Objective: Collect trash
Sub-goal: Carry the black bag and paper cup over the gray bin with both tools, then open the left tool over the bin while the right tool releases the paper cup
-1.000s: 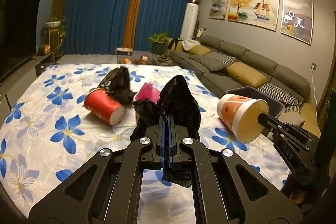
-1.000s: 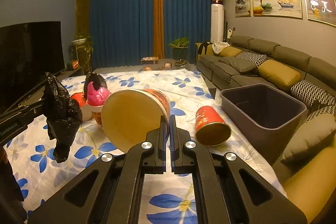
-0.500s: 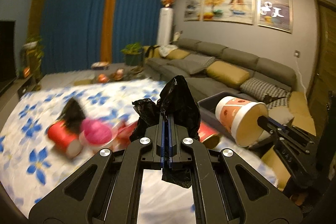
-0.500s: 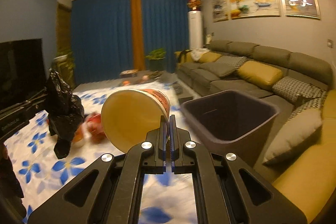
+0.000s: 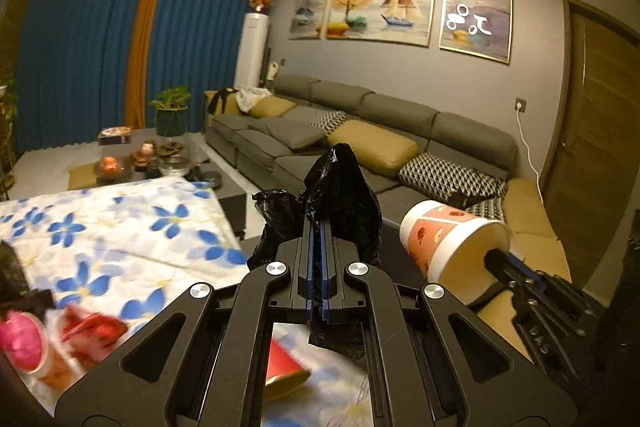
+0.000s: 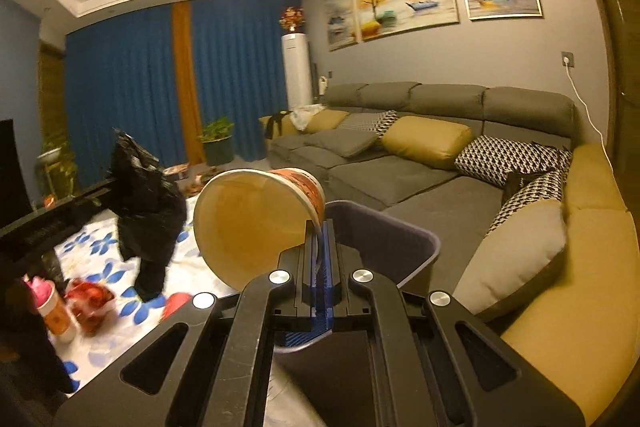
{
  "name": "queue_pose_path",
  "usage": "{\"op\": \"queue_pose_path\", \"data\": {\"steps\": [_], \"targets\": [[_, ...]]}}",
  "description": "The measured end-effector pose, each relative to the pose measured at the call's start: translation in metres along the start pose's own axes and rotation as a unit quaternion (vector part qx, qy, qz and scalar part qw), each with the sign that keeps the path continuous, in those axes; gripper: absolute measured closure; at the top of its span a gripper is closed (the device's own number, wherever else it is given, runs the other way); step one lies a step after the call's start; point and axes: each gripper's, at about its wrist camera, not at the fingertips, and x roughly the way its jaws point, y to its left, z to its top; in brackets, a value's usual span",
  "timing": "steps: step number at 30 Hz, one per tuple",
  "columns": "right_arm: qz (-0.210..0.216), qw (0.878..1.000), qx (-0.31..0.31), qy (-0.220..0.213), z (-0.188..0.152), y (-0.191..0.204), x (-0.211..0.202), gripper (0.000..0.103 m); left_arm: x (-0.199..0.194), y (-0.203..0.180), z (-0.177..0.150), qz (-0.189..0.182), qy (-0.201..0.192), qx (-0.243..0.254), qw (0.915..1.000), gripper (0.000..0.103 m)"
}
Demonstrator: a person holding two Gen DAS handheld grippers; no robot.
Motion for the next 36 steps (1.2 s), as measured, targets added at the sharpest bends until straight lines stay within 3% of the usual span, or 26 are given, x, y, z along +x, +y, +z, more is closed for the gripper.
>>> {"op": "queue_pose_path", "data": {"steps": [5, 15, 31, 32, 35, 36], "targets": [[-0.011, 1.000, 0.014, 0.009, 0.001, -0.015, 0.021, 0.099, 0.035, -0.008, -0.003, -0.021, 0.019, -0.008, 0.9996, 0.101], [-0.020, 0.999, 0.022, 0.031, -0.005, -0.023, 0.051, 0.099, 0.080, -0.025, -0.013, -0.025, 0.048, 0.003, 0.9985, 0.101], [-0.012, 0.998, 0.029, 0.053, -0.010, -0.033, 0.070, 0.099, 0.110, -0.029, -0.023, -0.046, 0.092, -0.009, 0.9946, 0.100], [-0.011, 0.998, 0.030, 0.055, -0.010, -0.033, 0.072, 0.099, 0.111, -0.028, -0.023, -0.046, 0.096, -0.011, 0.9942, 0.099], [-0.005, 0.998, 0.032, 0.063, -0.010, -0.033, 0.077, 0.099, 0.112, -0.023, -0.024, -0.046, 0.103, -0.017, 0.9935, 0.075], [-0.002, 0.997, 0.033, 0.066, -0.011, -0.033, 0.079, 0.099, 0.111, -0.022, -0.024, -0.046, 0.102, -0.015, 0.9936, 0.056]]}}
